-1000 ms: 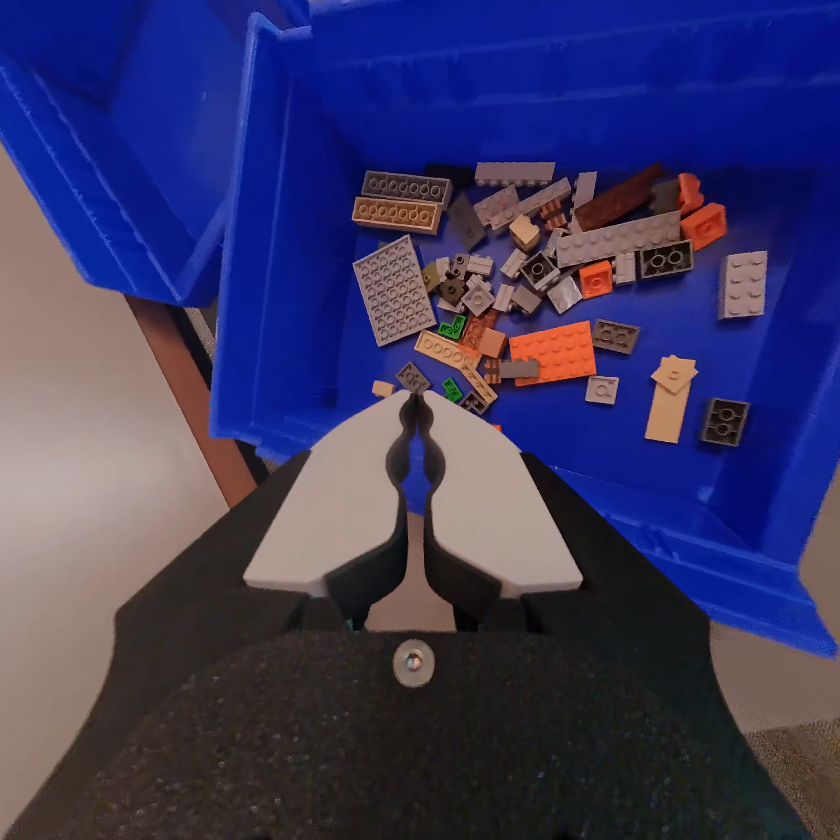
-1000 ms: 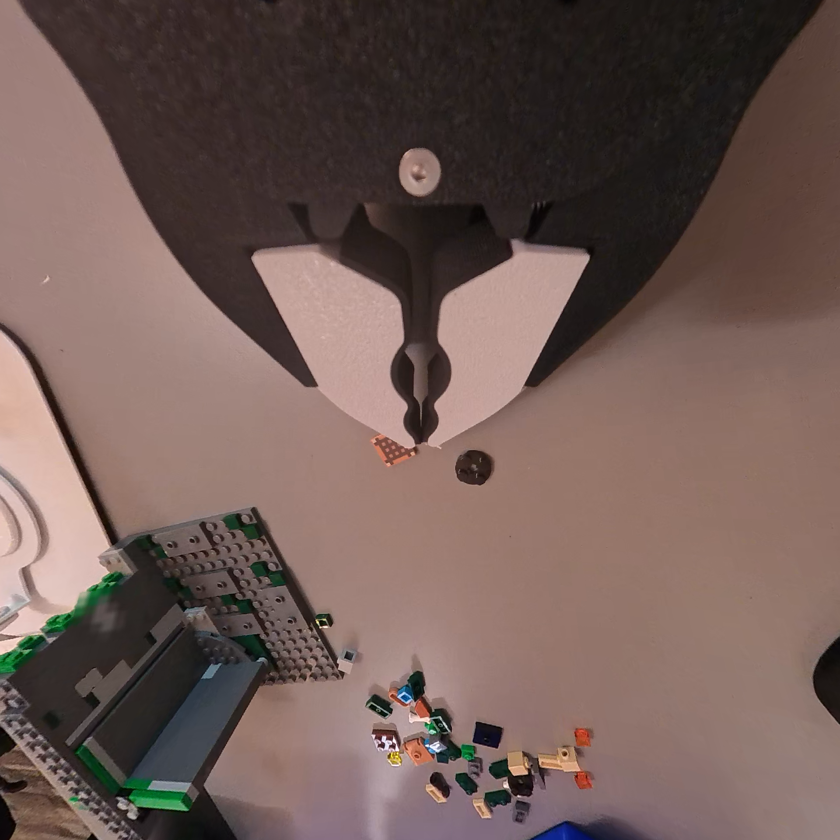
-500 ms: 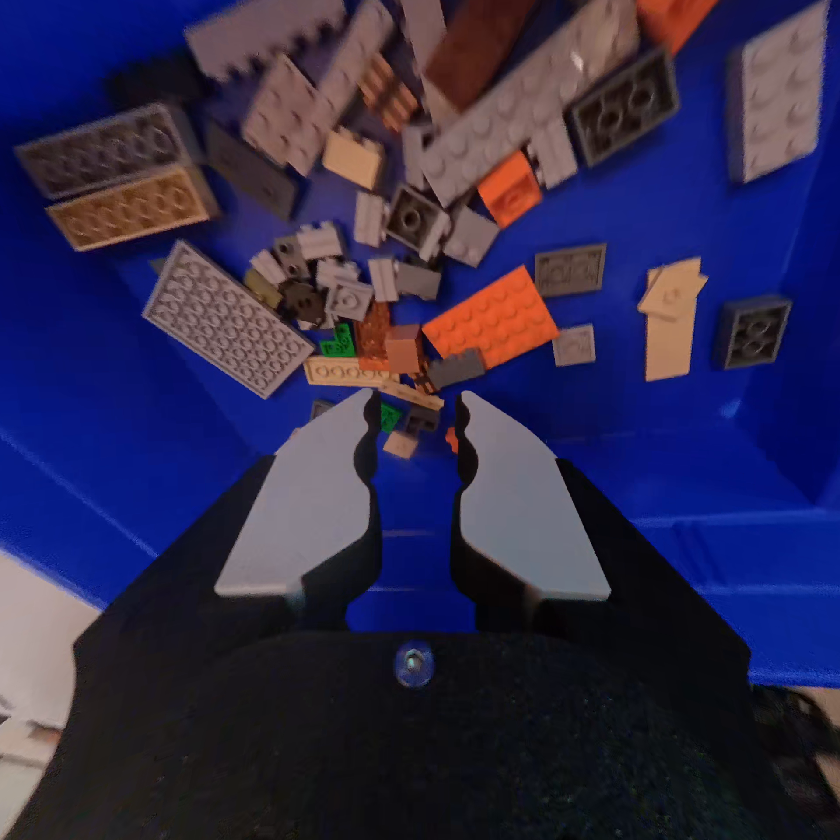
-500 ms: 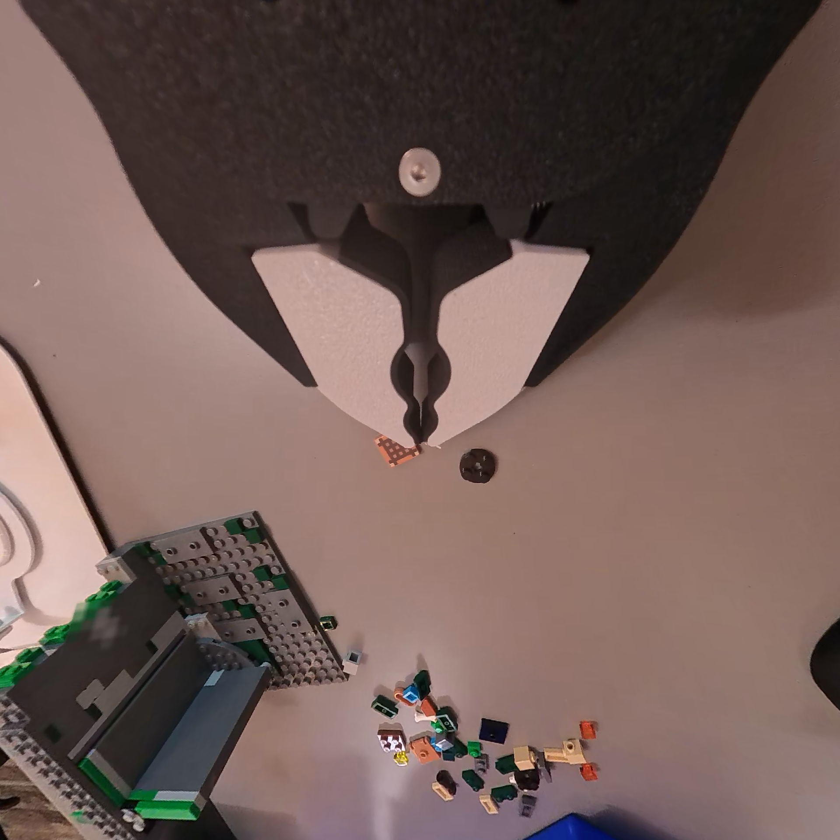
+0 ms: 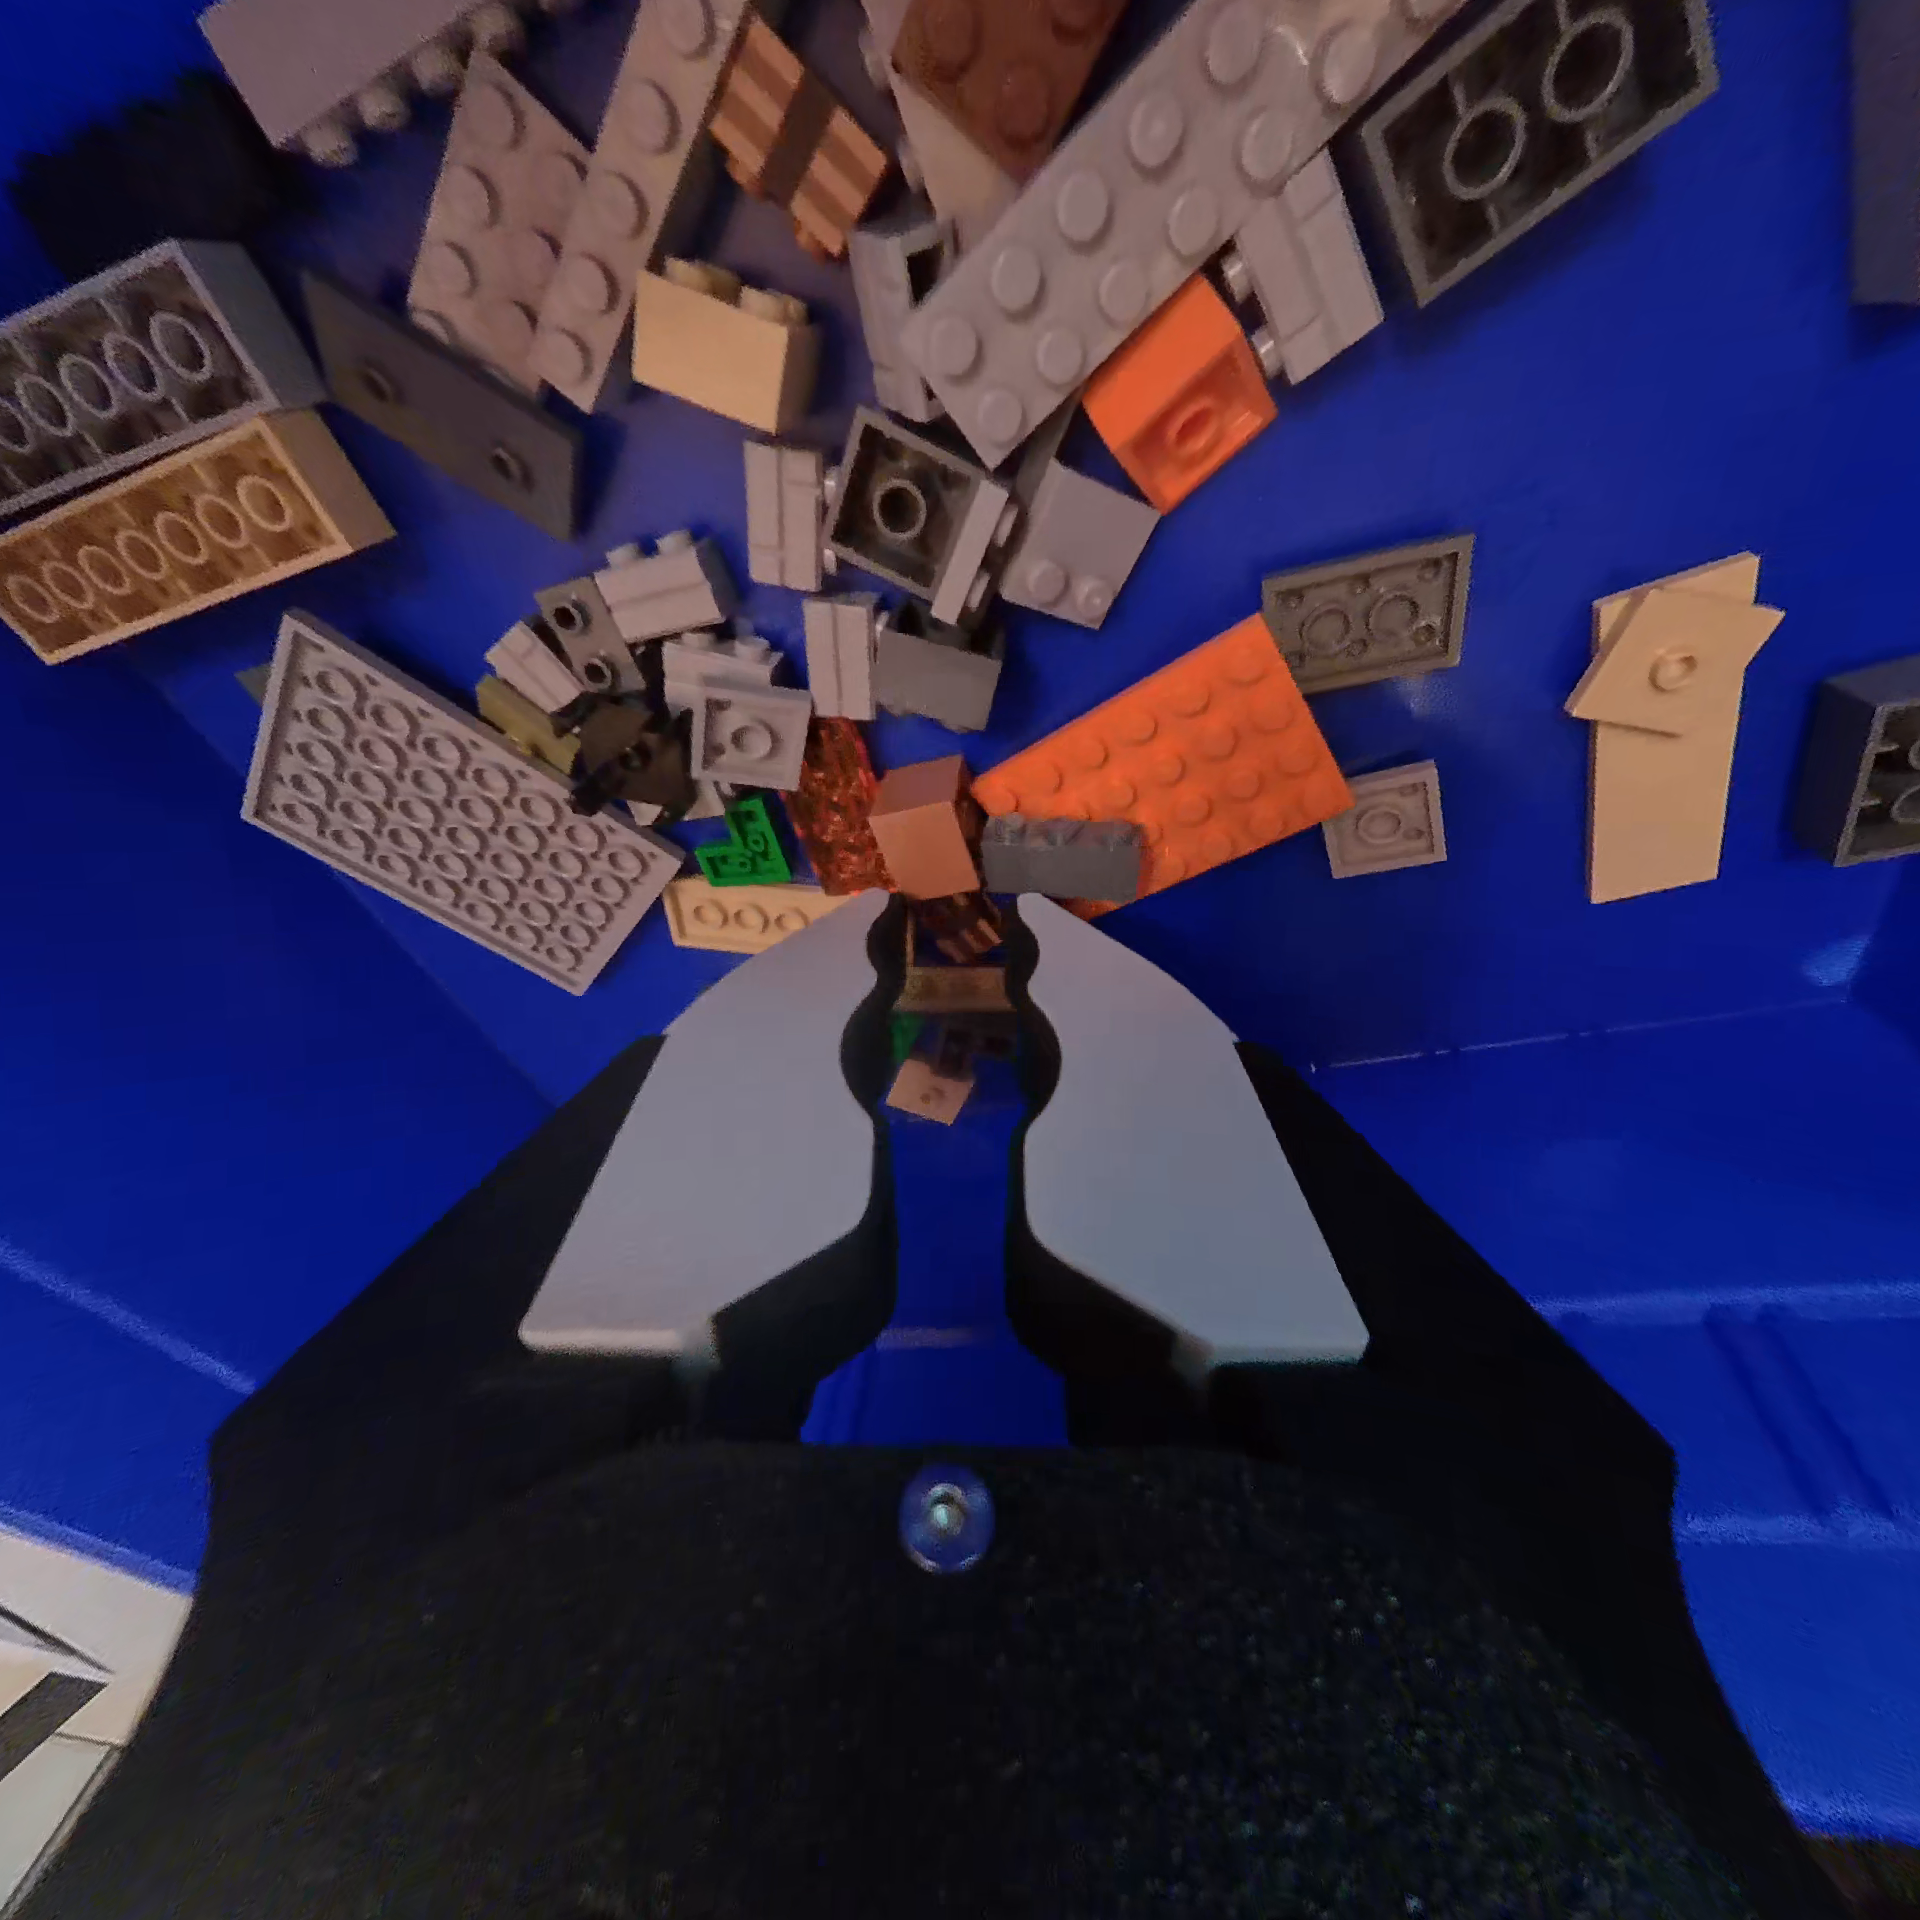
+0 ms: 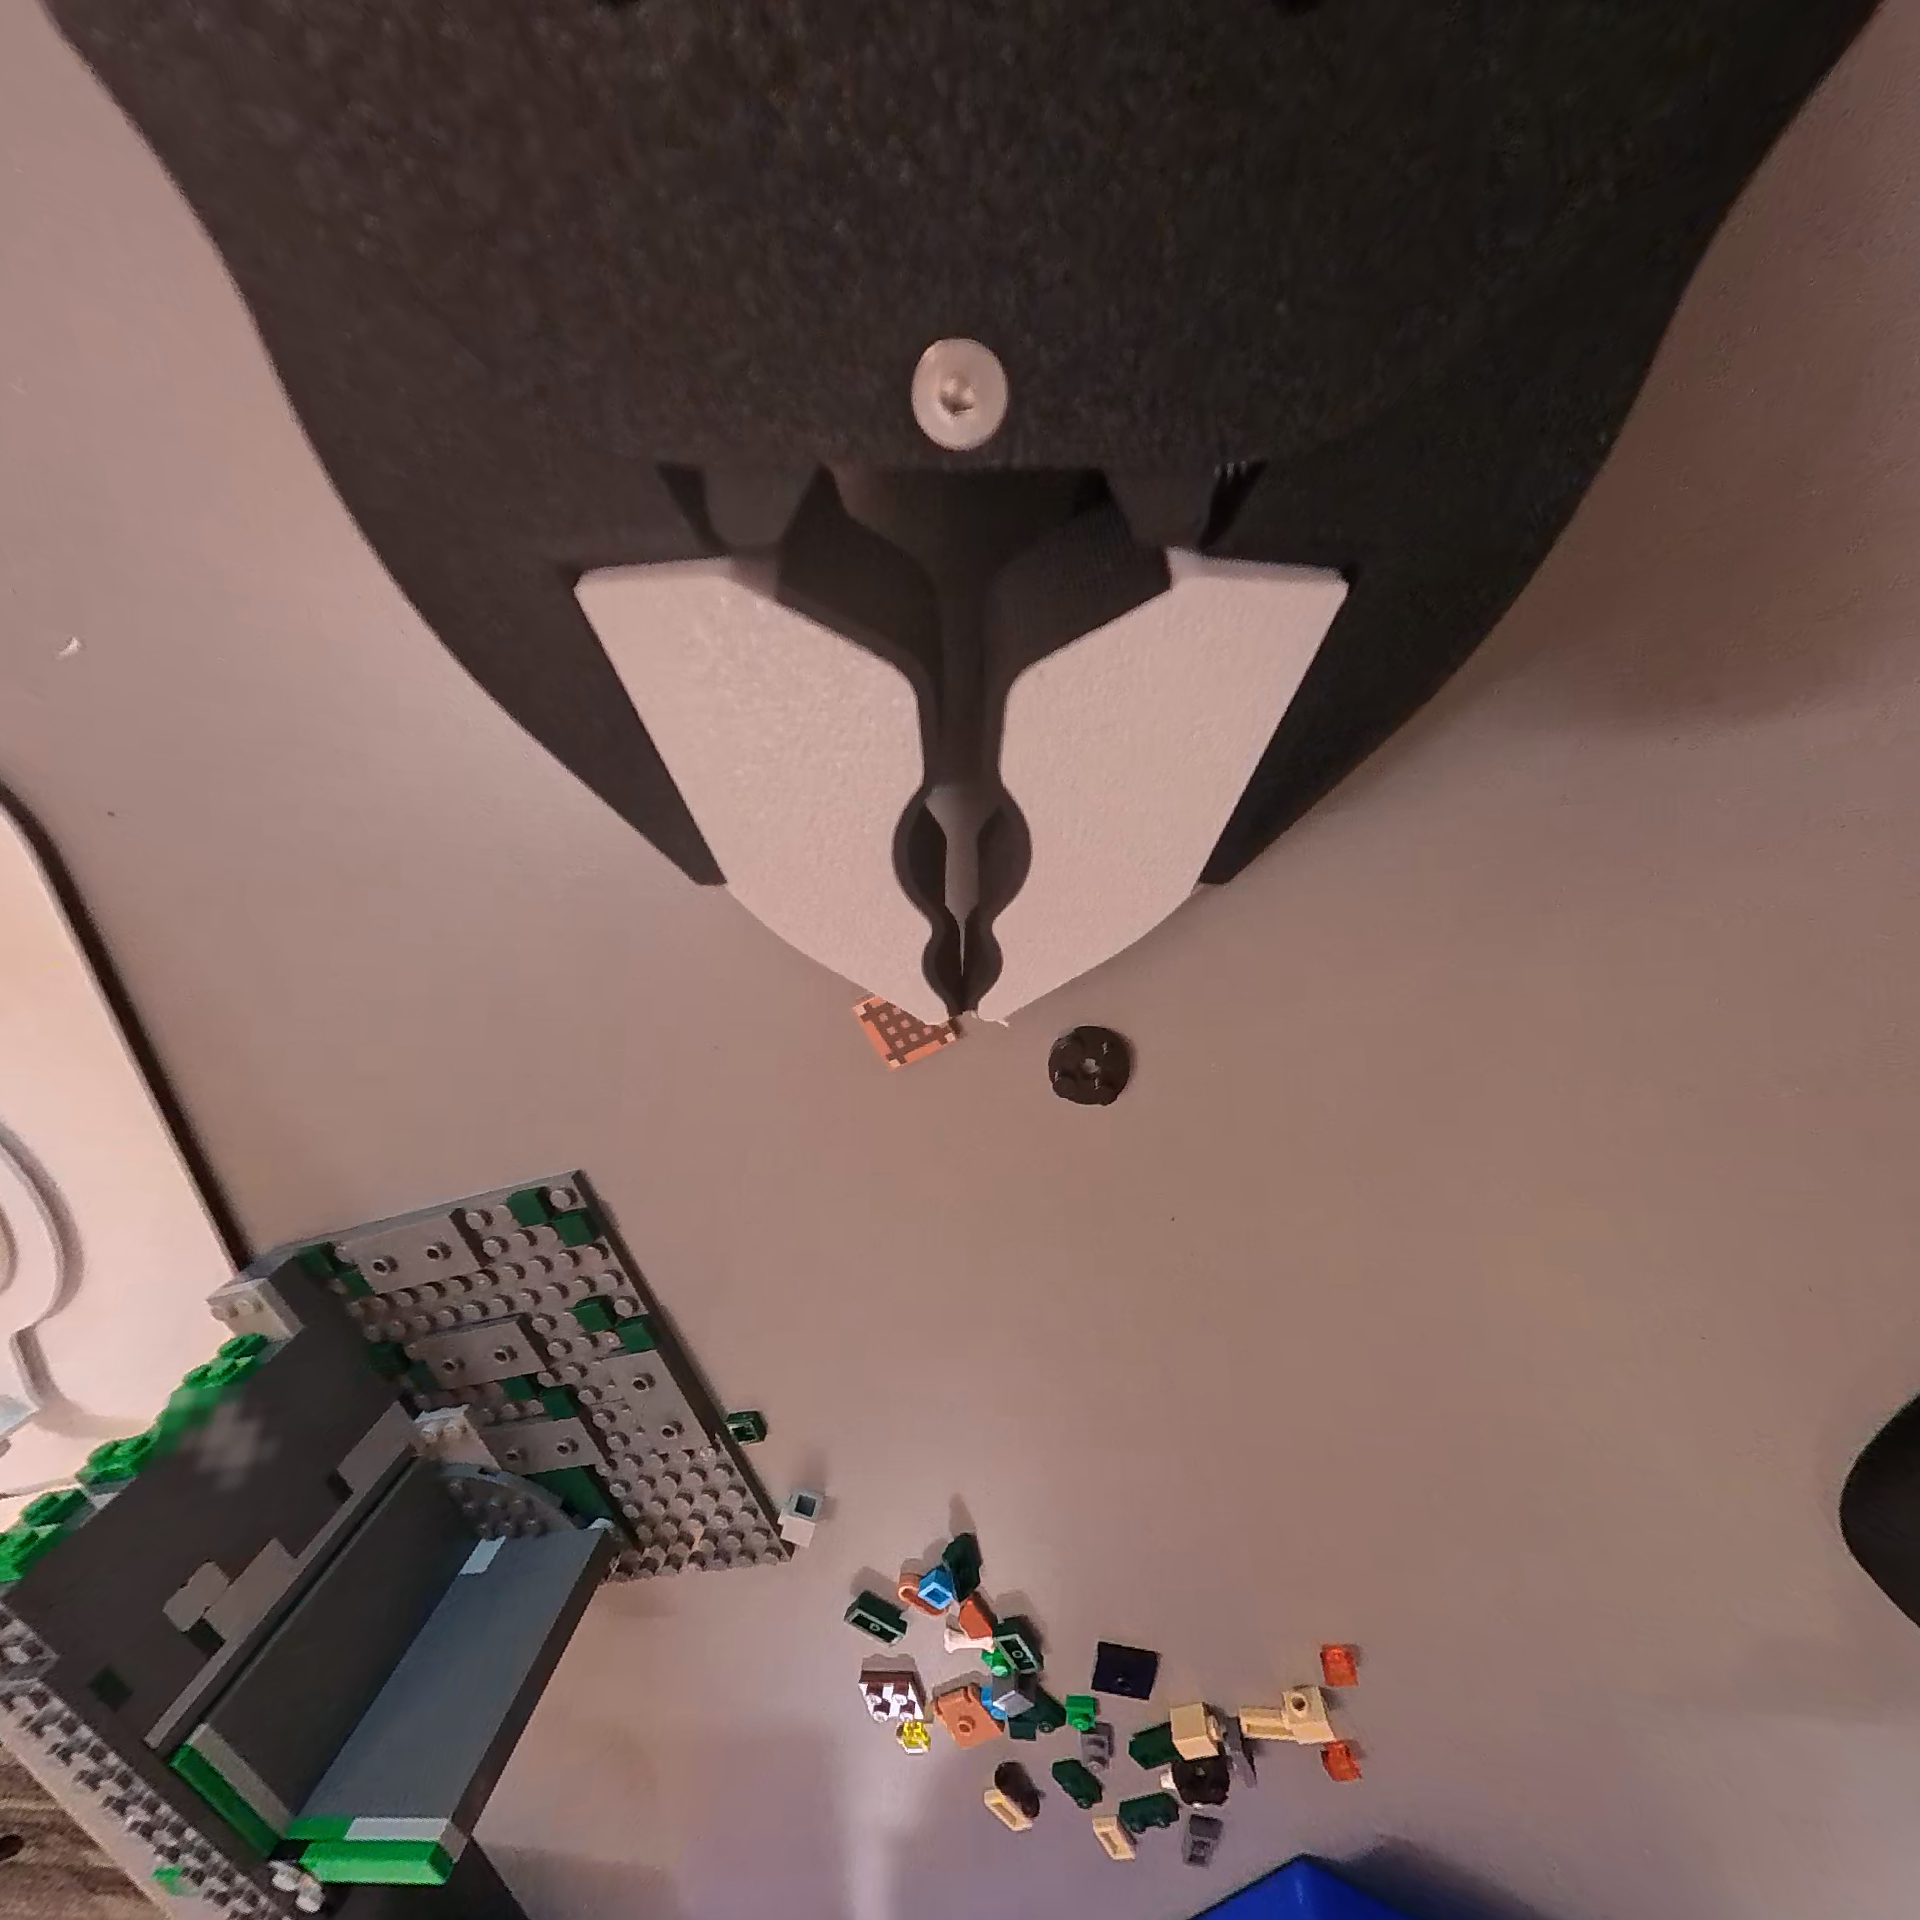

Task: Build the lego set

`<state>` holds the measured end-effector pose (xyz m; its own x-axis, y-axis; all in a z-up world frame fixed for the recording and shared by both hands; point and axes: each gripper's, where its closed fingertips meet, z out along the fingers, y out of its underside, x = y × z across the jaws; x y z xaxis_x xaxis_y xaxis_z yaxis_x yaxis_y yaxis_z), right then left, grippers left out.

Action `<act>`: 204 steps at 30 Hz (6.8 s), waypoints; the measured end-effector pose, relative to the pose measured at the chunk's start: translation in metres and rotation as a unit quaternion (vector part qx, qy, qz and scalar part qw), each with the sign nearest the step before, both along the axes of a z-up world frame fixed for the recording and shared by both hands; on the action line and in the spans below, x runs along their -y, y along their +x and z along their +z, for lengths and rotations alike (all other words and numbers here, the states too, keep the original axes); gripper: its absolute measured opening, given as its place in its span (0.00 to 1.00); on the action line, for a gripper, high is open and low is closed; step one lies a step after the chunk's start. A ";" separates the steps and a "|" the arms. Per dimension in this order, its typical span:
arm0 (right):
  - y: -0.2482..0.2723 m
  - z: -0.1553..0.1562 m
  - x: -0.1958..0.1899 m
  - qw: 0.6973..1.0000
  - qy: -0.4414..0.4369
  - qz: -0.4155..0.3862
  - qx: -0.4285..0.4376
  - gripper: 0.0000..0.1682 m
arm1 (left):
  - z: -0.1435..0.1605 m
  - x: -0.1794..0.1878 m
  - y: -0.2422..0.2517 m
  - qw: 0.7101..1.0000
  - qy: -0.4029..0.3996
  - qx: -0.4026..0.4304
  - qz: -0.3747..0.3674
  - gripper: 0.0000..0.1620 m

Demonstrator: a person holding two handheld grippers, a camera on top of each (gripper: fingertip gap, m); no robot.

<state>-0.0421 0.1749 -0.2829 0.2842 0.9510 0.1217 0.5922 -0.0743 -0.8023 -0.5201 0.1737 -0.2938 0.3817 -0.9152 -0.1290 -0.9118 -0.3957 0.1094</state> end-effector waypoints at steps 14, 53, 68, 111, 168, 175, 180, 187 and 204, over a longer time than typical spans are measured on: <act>-0.002 0.010 0.001 0.999 0.021 -0.003 -0.026 0.00 | 0.112 -0.008 0.083 0.955 0.181 0.235 -0.029 0.10; -0.024 0.110 0.051 0.952 -0.082 0.092 -0.281 0.06 | 0.099 0.043 0.456 0.815 0.224 0.501 -0.188 0.17; -0.012 0.144 0.073 0.919 0.013 0.165 -0.357 0.05 | 0.142 0.071 0.477 0.692 0.013 0.713 -0.109 0.05; 0.035 0.051 0.017 0.995 -0.008 0.051 -0.087 0.04 | 0.057 0.016 0.514 0.838 0.119 0.489 -0.212 0.04; 0.063 -0.003 -0.018 0.996 -0.047 -0.071 0.034 0.09 | 0.001 0.031 0.474 0.880 -0.007 0.427 -0.208 0.20; 0.063 -0.004 -0.017 0.996 -0.045 -0.066 0.036 0.09 | -0.002 0.032 0.480 0.883 0.013 0.411 -0.225 0.10; 0.063 -0.002 -0.011 0.998 -0.039 -0.043 0.035 0.09 | 0.002 0.043 0.495 0.875 0.022 0.417 -0.244 0.10; 0.059 -0.002 -0.019 0.997 -0.027 -0.060 0.030 0.09 | -0.002 0.059 0.511 0.875 0.009 0.411 -0.255 0.10; 0.056 -0.005 -0.027 0.996 -0.011 -0.075 0.043 0.04 | 0.000 0.066 0.511 0.871 -0.005 0.418 -0.260 0.13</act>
